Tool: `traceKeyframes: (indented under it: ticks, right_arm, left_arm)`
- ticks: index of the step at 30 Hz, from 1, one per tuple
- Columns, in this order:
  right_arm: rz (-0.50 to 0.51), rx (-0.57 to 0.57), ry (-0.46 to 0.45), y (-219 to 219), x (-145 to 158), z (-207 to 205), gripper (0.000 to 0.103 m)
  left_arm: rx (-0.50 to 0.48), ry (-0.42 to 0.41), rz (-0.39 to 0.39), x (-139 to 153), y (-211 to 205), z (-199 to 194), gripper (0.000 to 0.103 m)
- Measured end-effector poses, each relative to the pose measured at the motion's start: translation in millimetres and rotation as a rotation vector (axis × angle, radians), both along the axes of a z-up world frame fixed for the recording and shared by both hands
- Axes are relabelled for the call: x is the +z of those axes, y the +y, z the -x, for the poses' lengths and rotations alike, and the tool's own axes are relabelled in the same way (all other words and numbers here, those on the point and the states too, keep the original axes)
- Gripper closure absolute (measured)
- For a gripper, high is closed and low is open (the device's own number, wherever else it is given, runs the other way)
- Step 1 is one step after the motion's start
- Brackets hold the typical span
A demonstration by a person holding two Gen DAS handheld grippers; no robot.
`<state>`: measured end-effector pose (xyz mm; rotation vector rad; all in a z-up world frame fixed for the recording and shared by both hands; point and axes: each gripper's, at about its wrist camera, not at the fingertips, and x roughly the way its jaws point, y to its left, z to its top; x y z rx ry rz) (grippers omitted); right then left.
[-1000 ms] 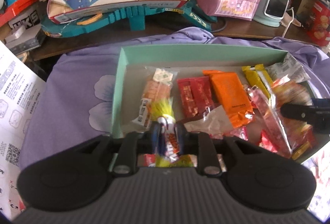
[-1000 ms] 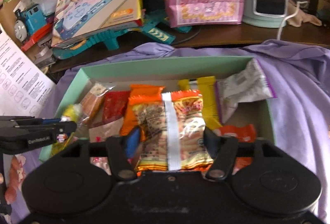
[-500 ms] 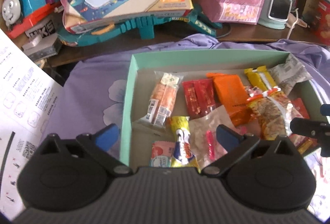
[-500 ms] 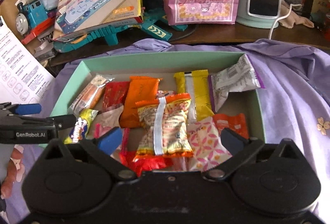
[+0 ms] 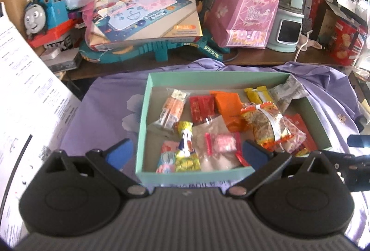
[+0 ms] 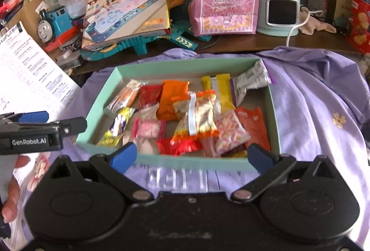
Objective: Organize snacks
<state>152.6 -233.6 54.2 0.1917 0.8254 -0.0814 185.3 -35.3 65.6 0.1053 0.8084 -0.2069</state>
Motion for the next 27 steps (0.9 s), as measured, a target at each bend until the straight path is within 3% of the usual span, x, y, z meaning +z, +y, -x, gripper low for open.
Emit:
traceKeyframes:
  ticks: [6,12,27]
  right_arm:
    - [0.016,-0.020,0.010,4,0,38,0.000]
    - [0.019,-0.050,0.019,6,-4,61,0.000]
    - [0.034,-0.053,0.094,18,-33,70,0.000]
  left_arm:
    - [-0.018,-0.041,-0.012,2,6,37,0.000]
    - [-0.015,-0.023,-0.002,-5,15,60,0.000]
    - [0.089,0.034,-0.001,-45,38,69,0.000]
